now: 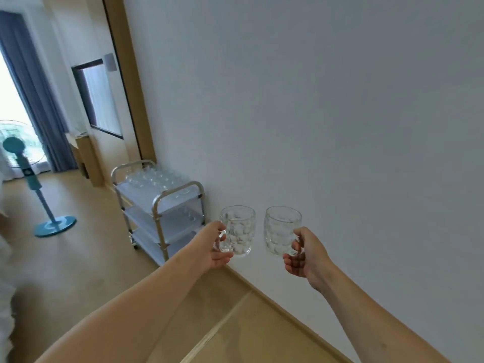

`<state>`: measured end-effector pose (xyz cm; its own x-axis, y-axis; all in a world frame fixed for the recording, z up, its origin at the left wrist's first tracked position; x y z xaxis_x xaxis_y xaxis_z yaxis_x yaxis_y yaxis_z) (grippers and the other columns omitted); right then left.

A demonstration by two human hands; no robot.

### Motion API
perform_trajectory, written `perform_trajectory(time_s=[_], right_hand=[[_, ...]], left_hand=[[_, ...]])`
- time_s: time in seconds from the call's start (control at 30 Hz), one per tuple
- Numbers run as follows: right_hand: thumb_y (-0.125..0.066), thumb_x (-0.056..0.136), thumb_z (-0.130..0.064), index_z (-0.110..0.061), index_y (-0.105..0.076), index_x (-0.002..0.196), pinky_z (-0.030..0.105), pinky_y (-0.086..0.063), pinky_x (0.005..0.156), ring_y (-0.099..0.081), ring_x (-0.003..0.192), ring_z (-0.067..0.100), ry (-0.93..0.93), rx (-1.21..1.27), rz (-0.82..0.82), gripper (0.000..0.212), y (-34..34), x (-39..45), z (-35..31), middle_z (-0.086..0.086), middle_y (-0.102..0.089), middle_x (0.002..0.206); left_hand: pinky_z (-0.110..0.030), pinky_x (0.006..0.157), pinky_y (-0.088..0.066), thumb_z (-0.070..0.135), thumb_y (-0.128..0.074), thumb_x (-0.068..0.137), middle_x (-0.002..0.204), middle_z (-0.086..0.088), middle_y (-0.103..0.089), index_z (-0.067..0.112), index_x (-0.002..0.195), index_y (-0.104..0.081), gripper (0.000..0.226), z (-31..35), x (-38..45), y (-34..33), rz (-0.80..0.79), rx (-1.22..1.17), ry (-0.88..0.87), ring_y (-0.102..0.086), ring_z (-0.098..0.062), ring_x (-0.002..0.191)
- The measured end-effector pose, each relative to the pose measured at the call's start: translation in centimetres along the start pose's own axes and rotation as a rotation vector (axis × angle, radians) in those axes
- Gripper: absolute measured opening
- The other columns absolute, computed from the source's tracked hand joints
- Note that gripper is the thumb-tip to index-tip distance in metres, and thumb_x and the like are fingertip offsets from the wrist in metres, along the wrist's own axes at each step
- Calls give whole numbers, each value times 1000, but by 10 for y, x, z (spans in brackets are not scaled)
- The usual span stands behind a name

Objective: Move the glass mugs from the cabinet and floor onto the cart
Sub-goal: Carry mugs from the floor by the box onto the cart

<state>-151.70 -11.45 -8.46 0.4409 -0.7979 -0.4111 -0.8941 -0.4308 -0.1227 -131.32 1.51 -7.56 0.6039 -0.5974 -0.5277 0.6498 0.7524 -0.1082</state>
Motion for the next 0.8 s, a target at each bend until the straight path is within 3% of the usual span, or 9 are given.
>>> perform_trajectory(time_s=[0.17, 0.33, 0.57, 0.67, 0.8], right_hand=[[-55, 88, -40, -16, -46, 58, 35, -55, 62, -56, 57, 26, -35, -75, -143, 39, -91, 55, -3, 17, -63, 68], [-51, 91, -38, -17, -41, 59, 29, -46, 54, -42, 51, 21, -90, -82, -295, 39, -192, 107, -8, 14, -48, 68], [-49, 92, -40, -20, -37, 55, 24, -33, 48, -29, 44, 17, -105, -136, -483, 44, -307, 180, -36, 10, -36, 62], [-50, 93, -41, -20, -39, 56, 24, -38, 48, -34, 42, 16, -114, -162, -531, 43, -345, 206, -42, 8, -39, 56], [-53, 92, -46, -19, -47, 60, 32, -52, 63, -53, 52, 21, -139, -238, -560, 43, -389, 238, -39, 12, -59, 63]], left_hand=[[-40, 87, -56, 31, -61, 89, 108, -16, -64, 10, 102, -59, 24, 21, 36, 69, 125, -122, 3, -69, -34, 89], [-35, 65, -57, 32, -60, 85, 117, -25, -60, 10, 96, -57, 25, 59, 78, 130, 245, -185, 35, -70, -35, 84], [-36, 67, -57, 31, -56, 86, 115, -29, -58, 9, 94, -56, 23, 133, 136, 200, 382, -284, -39, -70, -36, 77], [-39, 71, -57, 32, -56, 88, 114, -28, -58, 9, 95, -57, 24, 148, 157, 224, 428, -330, -40, -69, -37, 85], [-42, 76, -57, 32, -56, 90, 116, -27, -56, 8, 91, -59, 24, 155, 184, 252, 484, -382, -25, -66, -36, 90]])
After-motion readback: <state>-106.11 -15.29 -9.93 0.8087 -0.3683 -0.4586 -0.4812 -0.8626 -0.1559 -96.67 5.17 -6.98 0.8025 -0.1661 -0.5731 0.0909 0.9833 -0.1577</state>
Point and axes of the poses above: each hand's wrist, its own x-axis towards the middle knuckle, its own y-axis out of the back of the hand, z = x × y, the point moved 3 cm from there along x, towards the middle knuckle
